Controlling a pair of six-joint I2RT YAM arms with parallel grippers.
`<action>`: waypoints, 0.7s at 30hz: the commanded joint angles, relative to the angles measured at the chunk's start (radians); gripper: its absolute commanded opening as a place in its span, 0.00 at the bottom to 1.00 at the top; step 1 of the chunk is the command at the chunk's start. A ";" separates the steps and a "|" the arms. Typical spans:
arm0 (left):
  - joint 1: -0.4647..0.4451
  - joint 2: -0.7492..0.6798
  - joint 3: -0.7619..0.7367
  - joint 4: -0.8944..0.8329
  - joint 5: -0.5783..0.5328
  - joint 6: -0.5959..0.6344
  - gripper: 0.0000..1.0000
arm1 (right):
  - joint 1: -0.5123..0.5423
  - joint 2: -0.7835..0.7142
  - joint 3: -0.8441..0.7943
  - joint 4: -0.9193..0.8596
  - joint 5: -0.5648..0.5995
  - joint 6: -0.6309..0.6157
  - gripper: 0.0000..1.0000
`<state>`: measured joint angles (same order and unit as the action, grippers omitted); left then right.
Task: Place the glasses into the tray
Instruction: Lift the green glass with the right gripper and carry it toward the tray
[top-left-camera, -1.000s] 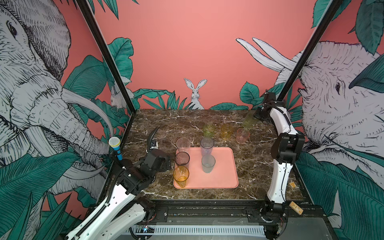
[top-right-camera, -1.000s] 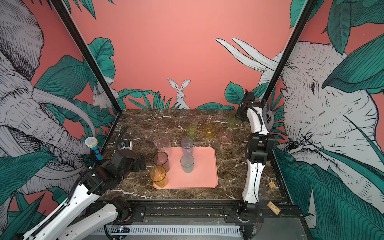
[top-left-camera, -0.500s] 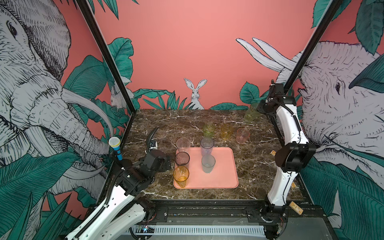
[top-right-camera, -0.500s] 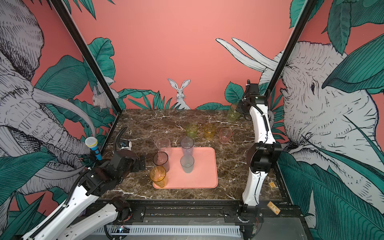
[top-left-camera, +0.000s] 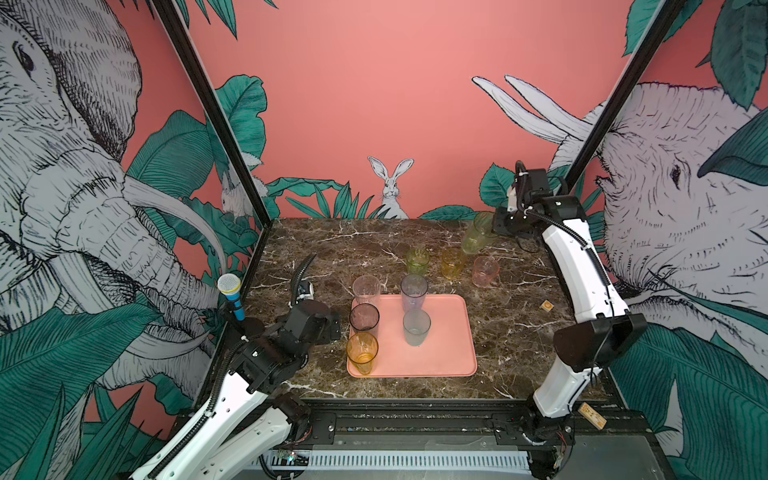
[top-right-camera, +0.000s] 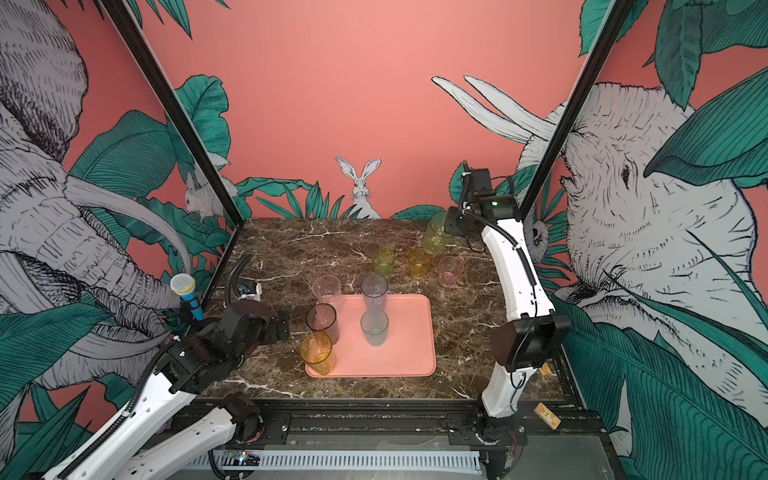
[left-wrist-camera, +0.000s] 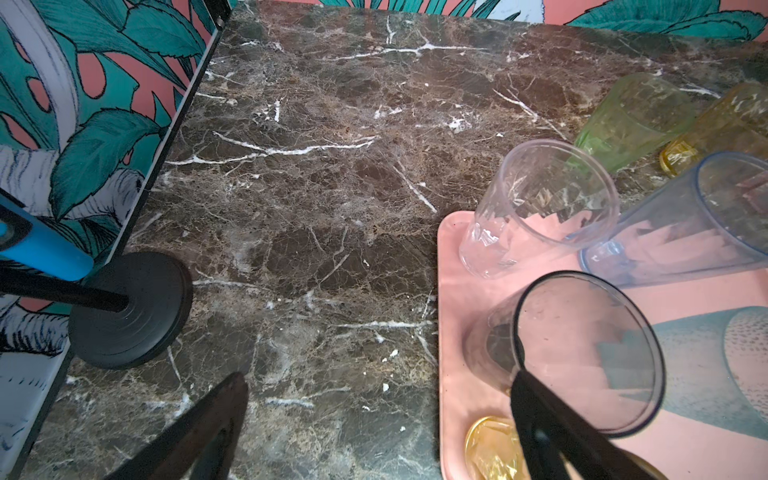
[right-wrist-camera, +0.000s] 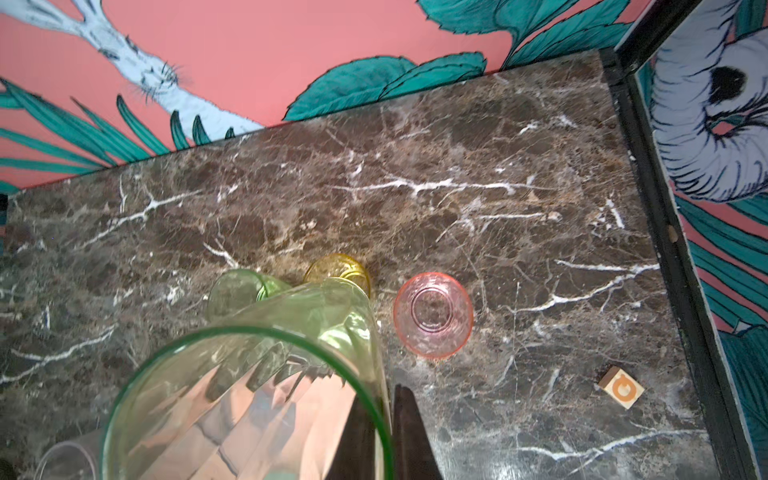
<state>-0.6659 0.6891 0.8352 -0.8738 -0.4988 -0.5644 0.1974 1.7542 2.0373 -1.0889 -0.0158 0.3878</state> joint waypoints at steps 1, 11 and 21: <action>0.003 -0.014 0.025 -0.023 -0.021 0.001 0.99 | 0.024 -0.078 -0.063 -0.017 0.036 -0.027 0.00; 0.003 -0.017 0.028 -0.028 -0.029 0.009 0.99 | 0.118 -0.257 -0.301 -0.021 0.057 -0.036 0.00; 0.004 -0.002 0.038 -0.026 0.000 0.006 0.99 | 0.268 -0.414 -0.497 -0.043 0.140 -0.061 0.00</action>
<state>-0.6659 0.6872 0.8509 -0.8776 -0.5049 -0.5529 0.4290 1.3907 1.5673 -1.1244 0.0799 0.3325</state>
